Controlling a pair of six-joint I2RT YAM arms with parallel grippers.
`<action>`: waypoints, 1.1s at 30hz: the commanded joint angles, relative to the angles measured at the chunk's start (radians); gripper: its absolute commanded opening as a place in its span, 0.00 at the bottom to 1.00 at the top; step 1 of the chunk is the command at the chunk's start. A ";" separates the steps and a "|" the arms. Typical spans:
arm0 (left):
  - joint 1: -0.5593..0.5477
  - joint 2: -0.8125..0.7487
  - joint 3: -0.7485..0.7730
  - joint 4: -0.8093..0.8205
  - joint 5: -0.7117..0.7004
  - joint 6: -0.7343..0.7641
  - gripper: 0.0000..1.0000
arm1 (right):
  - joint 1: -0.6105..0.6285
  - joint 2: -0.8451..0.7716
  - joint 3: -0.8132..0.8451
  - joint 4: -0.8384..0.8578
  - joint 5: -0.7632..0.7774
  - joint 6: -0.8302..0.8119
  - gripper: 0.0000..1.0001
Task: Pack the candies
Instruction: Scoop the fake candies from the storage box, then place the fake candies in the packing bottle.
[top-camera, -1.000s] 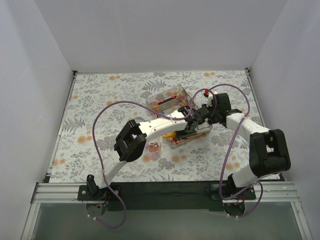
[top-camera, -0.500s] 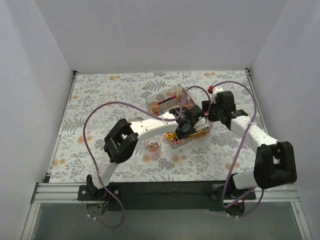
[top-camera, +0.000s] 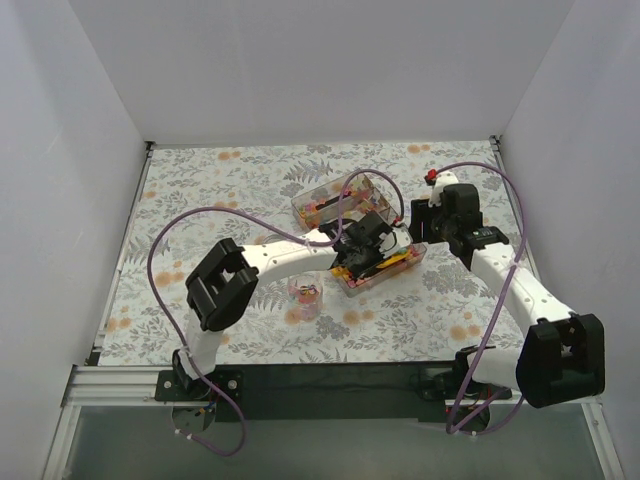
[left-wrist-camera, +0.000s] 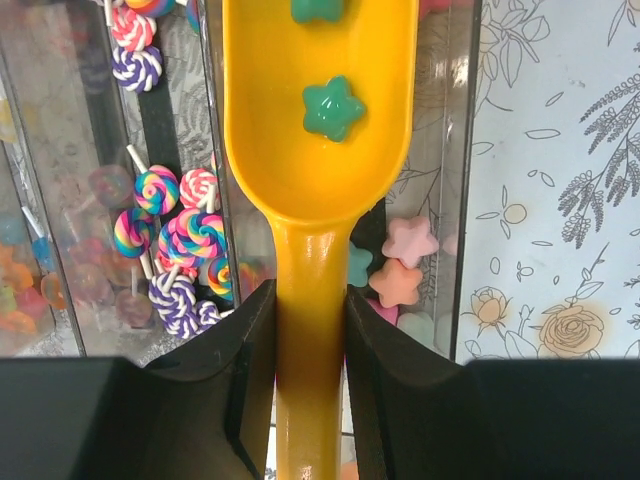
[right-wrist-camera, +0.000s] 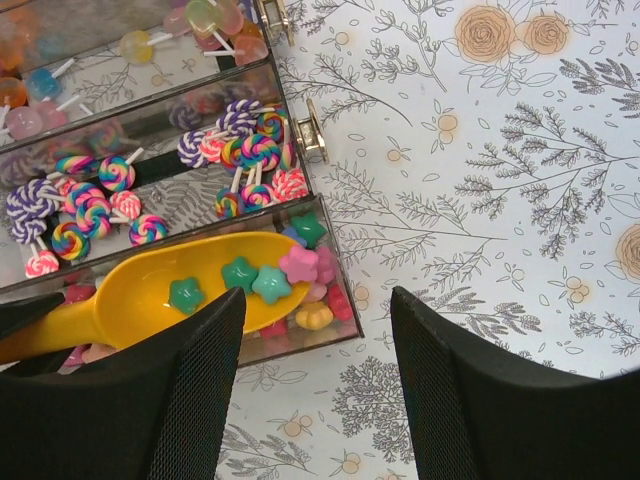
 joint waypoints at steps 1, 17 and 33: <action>0.025 -0.124 -0.043 0.108 -0.035 -0.024 0.00 | 0.001 -0.044 -0.014 -0.001 -0.014 0.005 0.66; 0.048 -0.356 -0.211 0.188 0.005 0.019 0.00 | -0.001 -0.159 -0.027 -0.016 -0.043 0.022 0.66; 0.149 -0.764 -0.533 0.045 0.120 0.192 0.00 | -0.001 -0.275 -0.012 -0.065 -0.166 0.026 0.67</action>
